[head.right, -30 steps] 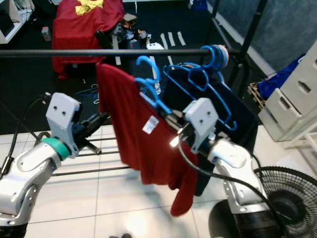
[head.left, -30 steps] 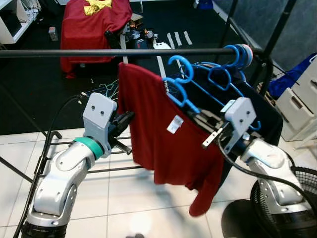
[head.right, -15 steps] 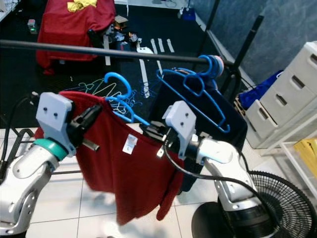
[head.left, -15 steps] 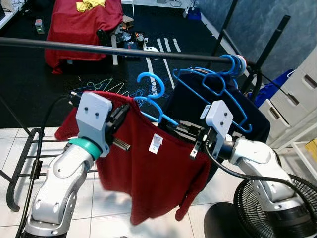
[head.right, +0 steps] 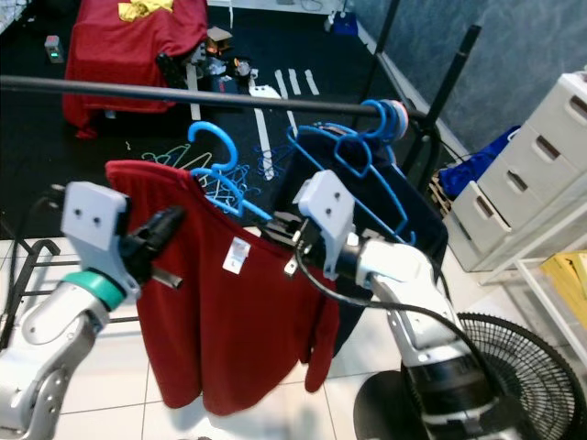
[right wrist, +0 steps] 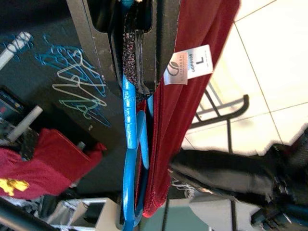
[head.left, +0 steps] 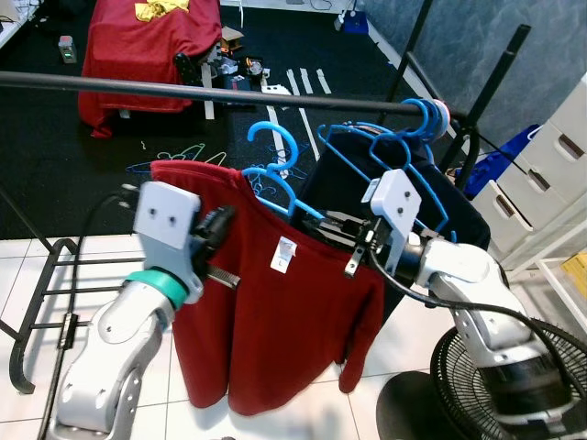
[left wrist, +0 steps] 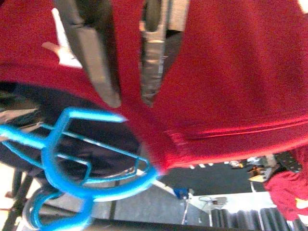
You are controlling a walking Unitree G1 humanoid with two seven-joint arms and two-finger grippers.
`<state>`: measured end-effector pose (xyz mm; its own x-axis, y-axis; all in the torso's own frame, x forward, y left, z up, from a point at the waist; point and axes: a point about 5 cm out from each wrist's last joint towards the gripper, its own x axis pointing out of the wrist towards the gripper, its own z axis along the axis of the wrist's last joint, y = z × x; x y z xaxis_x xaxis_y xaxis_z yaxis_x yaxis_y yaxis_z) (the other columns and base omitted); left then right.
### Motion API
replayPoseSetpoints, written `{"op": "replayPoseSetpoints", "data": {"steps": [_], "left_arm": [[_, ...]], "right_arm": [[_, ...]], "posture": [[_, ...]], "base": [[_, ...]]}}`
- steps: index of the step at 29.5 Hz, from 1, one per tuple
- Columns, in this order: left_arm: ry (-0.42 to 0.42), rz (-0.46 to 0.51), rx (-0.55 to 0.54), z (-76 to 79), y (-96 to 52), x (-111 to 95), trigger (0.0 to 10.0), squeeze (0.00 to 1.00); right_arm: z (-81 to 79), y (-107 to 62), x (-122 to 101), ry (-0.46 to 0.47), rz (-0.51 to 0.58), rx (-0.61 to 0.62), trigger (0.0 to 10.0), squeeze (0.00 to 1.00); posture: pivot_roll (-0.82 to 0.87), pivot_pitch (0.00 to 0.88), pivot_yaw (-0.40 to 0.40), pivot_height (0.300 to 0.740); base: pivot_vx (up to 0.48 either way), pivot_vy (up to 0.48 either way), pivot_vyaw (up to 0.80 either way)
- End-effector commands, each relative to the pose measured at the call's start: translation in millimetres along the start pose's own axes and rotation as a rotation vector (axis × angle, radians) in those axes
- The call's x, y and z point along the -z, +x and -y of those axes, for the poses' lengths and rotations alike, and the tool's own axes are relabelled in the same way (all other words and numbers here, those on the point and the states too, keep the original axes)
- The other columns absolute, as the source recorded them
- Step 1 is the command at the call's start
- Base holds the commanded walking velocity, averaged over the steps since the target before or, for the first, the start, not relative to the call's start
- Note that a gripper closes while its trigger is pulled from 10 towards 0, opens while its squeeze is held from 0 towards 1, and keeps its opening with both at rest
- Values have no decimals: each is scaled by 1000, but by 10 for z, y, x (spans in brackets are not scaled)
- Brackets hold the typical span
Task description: Hang hanger
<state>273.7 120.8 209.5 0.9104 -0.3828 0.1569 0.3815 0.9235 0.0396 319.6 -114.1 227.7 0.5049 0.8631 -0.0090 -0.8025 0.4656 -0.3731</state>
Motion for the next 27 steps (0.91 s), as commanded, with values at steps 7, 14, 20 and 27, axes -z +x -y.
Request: {"op": "replayPoseSetpoints", "data": {"steps": [7, 14, 20, 27], "left_arm": [[-123, -6, -115, 52, 132, 15, 10000, 0], [59, 0, -284, -118, 116, 7, 10000, 0], [57, -15, -307, -155, 115, 31, 7294, 0], [33, -21, -320, -175, 120, 42, 0, 0]], "right_arm": [[-41, 51, -45, -24, 18, -59, 10000, 0], [-49, 54, -87, -21, 40, -64, 10000, 0], [-45, 56, -132, -27, 57, -65, 10000, 0], [-45, 52, -152, -32, 64, -62, 10000, 0]], "posture": [[-15, 36, 21, 740], [-12, 40, 22, 740], [-11, 43, 26, 740], [-9, 43, 30, 740]], "base": [[0, 0, 0], [0, 0, 0], [0, 0, 0], [0, 0, 0]]}}
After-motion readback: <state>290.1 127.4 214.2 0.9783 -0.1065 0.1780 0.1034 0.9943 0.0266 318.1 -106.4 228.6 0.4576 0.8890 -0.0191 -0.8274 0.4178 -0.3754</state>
